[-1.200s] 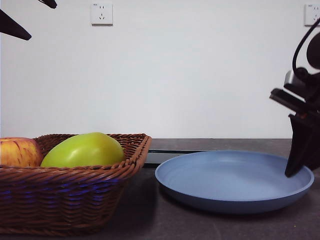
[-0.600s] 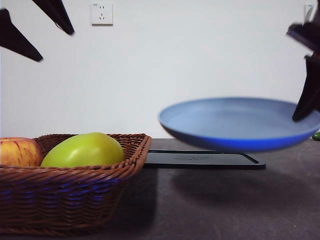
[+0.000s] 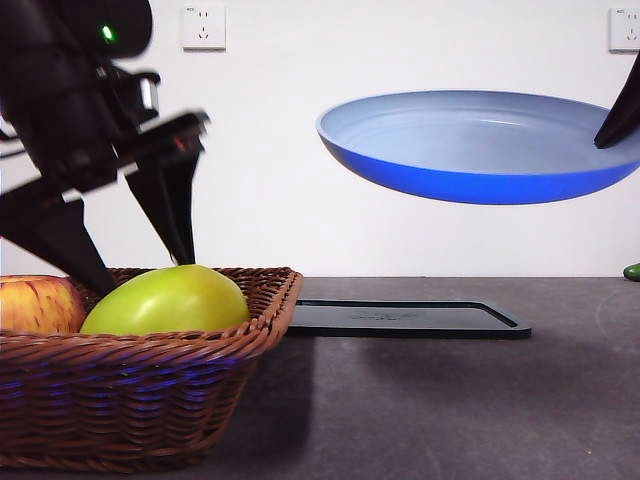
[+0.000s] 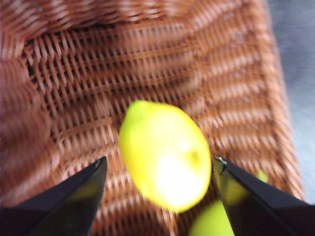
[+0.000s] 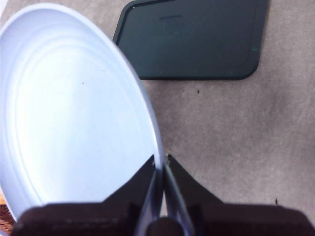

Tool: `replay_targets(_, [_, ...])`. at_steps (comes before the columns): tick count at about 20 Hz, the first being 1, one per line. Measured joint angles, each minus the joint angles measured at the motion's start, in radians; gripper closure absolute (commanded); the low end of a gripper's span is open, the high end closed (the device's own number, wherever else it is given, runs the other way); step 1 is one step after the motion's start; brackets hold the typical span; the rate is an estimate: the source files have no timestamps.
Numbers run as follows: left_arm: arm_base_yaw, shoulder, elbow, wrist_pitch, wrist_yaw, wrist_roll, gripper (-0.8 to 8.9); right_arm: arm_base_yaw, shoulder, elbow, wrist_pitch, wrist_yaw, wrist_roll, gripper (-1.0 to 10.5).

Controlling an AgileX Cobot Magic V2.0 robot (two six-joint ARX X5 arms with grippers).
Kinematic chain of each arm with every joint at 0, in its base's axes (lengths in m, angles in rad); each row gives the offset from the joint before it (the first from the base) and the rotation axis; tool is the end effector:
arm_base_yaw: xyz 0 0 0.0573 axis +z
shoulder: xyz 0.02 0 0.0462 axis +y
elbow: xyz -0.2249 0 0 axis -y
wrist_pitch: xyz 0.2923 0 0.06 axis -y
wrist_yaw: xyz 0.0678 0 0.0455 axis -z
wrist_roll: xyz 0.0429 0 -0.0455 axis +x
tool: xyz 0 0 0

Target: Take the lemon from the basket,put the lemon in the plate,hand out the plate

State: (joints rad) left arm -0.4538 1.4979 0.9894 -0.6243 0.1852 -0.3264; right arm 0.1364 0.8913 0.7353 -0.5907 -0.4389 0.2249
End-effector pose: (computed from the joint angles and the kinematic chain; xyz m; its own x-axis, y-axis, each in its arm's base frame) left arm 0.2974 -0.1539 0.1383 0.2940 -0.3483 -0.8901 0.2136 0.9316 -0.2939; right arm 0.2502 0.0527 0.2199 0.6004 0.5113 -0.6148 -0.2711 0.8535 0.4450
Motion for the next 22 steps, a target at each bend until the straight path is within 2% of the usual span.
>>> replay_targets(4, [-0.014, 0.063, 0.000, 0.073, -0.001, -0.008, 4.37, 0.000, 0.000, 0.000, -0.015, 0.000, 0.000, 9.4])
replay_targets(9, [-0.037, 0.096, 0.000, 0.073, 0.000, -0.008, 4.39, 0.000, 0.000, 0.000, -0.015, 0.000, 0.000, 9.4])
replay_targets(10, [-0.038, 0.097, 0.000, 0.073, -0.003, -0.008, 4.48, 0.000, 0.000, 0.000, -0.015, 0.000, 0.000, 9.4])
replay_targets(14, [-0.038, 0.097, 0.000, 0.074, -0.019, 0.003, 6.09, 0.000, 0.000, 0.000, -0.015, 0.001, 0.000, 9.4])
replay_targets(18, [-0.038, 0.097, 0.013, 0.055, -0.019, 0.024, 6.09, 0.000, 0.000, 0.000, -0.016, 0.003, 0.000, 9.4])
replay_targets(22, [-0.038, 0.032, 0.110, -0.013, -0.019, 0.047, 6.09, 0.000, 0.017, 0.000, -0.031, 0.028, 0.025, 9.4])
